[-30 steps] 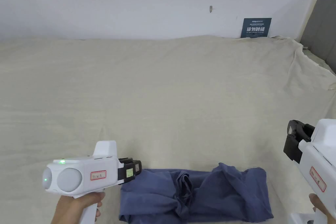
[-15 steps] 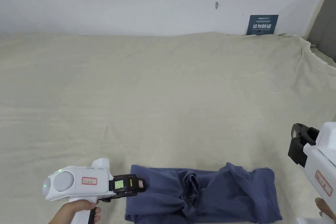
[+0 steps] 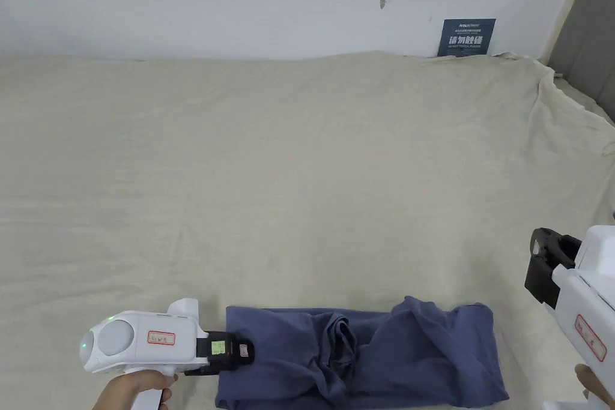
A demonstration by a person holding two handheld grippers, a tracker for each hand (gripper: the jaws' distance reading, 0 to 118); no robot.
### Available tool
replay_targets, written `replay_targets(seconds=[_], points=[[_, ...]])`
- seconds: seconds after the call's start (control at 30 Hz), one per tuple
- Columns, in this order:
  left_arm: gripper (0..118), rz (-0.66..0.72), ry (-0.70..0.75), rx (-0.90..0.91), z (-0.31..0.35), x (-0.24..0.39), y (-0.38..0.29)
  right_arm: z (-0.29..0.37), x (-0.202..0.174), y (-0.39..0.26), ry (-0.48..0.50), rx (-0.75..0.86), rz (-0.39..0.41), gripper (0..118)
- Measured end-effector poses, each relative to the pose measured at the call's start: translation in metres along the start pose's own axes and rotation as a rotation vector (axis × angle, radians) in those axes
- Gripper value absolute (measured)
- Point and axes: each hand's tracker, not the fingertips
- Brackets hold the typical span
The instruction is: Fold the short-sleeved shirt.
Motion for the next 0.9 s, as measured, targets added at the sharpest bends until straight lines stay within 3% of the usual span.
replay_targets(seconds=[0.07,0.23,0.5,0.9], points=[[18,0.032,-0.015,0.011,0.002,0.001,-0.002,-0.001,0.0,-0.001,0.001,-0.003,-0.001,0],[7,-0.051,0.071,0.037,0.004,0.023,-0.01,-0.002,-0.003,-0.002,0.006,-0.007,0.0,0],[5,-0.058,0.114,0.075,0.041,0.023,-0.005,-0.005,-0.008,0.005,0.02,0.007,0.005,0],[5,-0.001,0.324,0.152,0.16,-0.007,-0.004,-0.011,-0.019,0.007,0.071,0.026,0.002,0]])
